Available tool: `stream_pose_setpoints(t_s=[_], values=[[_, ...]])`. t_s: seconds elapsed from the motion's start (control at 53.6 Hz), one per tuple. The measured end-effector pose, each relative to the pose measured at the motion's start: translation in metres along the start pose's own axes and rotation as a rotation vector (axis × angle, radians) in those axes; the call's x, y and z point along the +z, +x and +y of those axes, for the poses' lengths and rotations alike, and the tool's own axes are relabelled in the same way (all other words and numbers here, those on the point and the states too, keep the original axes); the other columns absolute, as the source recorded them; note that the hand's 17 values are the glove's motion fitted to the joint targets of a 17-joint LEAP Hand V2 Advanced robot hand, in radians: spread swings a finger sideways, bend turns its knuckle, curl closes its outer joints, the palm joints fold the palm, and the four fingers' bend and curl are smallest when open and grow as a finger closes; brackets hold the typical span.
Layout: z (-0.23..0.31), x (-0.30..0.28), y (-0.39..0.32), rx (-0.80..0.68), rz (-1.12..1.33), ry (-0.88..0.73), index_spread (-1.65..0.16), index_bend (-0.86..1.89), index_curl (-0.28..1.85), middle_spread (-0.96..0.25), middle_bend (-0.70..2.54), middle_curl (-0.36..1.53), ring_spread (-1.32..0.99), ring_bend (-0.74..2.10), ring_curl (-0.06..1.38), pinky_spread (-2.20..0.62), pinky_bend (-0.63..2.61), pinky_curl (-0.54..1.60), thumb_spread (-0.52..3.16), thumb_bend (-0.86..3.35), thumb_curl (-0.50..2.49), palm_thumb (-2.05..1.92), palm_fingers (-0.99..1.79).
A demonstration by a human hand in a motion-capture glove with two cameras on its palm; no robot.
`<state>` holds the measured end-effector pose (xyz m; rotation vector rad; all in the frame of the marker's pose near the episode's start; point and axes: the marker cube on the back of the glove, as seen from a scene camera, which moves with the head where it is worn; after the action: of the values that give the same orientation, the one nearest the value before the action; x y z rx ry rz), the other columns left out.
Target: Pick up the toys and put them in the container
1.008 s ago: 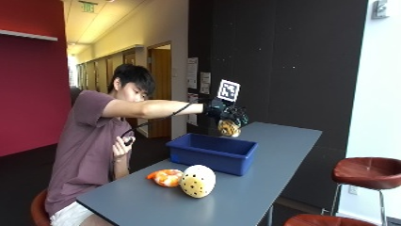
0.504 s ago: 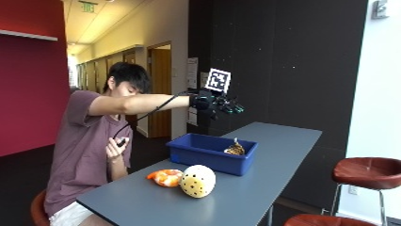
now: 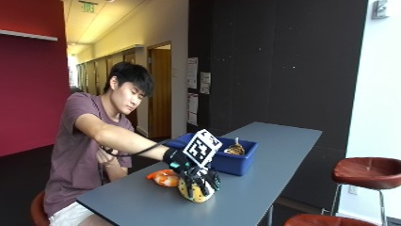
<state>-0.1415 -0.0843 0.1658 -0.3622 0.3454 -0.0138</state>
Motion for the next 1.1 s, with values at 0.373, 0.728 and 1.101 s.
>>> stream_pose_setpoints(t_s=[0.373, 0.728, 1.101], values=[[-0.027, 0.009, 0.010, -0.084, -0.233, 0.483, -0.27, 0.19, 0.17, -0.12, 0.40, 0.30, -0.19, 0.93, 0.46, -0.19, 1.01, 0.35, 1.23, 0.20, 0.45, 0.45, 0.74], [0.021, -0.065, 0.003, -0.084, -0.321, 0.568, -0.39, 0.81, 0.44, -0.25, 1.06, 0.62, -0.37, 1.23, 0.67, -0.32, 1.13, 0.49, 0.73, 0.14, 0.67, 0.58, 1.09], [0.124, -0.171, -0.147, -0.307, -0.169, 0.738, -0.39, 0.98, 0.69, -0.23, 1.23, 0.77, -0.39, 1.37, 0.75, -0.34, 1.24, 0.60, 0.50, 0.06, 0.82, 0.59, 0.92]])
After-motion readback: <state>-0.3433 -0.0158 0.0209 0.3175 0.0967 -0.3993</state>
